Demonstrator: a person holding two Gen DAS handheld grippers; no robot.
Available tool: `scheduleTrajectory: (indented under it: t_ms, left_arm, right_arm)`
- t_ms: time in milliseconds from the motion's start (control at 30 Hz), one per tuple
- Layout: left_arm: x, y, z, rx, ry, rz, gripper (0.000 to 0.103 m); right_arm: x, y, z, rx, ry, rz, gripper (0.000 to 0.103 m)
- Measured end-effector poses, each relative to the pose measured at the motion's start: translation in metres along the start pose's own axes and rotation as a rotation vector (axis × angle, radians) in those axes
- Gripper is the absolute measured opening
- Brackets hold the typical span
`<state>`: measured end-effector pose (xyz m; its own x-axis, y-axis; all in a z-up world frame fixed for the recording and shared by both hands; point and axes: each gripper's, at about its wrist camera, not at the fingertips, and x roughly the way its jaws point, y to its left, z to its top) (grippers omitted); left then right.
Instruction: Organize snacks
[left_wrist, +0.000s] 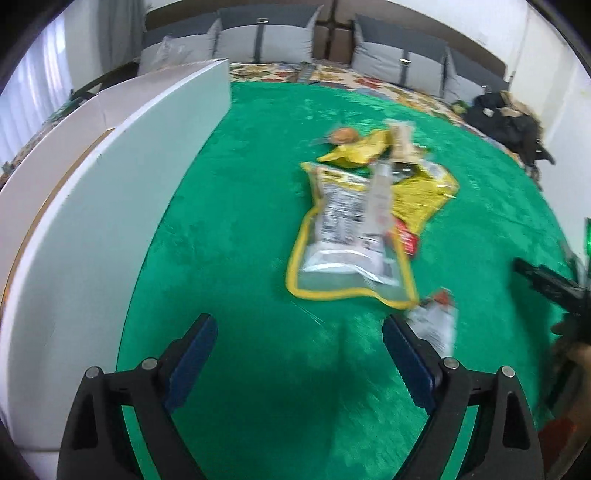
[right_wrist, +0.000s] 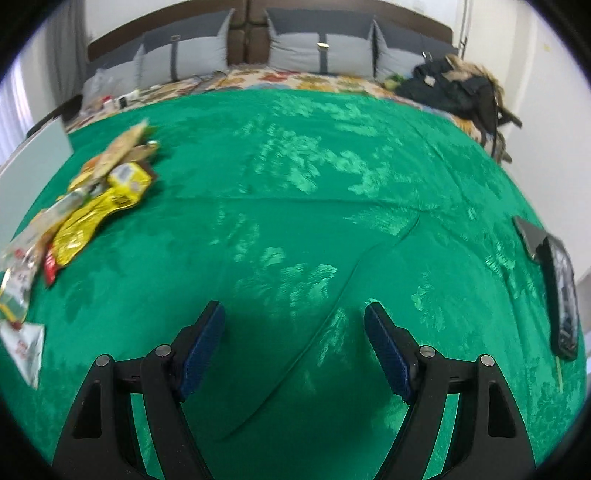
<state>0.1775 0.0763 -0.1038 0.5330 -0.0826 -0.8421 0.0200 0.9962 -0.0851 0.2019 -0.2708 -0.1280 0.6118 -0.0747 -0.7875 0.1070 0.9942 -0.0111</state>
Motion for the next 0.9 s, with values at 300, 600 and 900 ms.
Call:
scheduleTrajectory:
  t_ms: [300,600,900]
  left_arm:
    - [0.046,0.002,0.002,0.008,-0.049,0.091,0.096]
    - [0.051,0.0,0.004,0.025,-0.05,0.076,0.103]
    - [0.051,0.0,0.004,0.025,-0.05,0.075,0.103]
  right_arm:
    - [0.015,-0.001,0.013,-0.011,0.004,0.019,0.095]
    - [0.015,-0.001,0.014,-0.011,0.004,0.02,0.095]
    - [0.015,-0.001,0.014,-0.012,0.005,0.021,0.095]
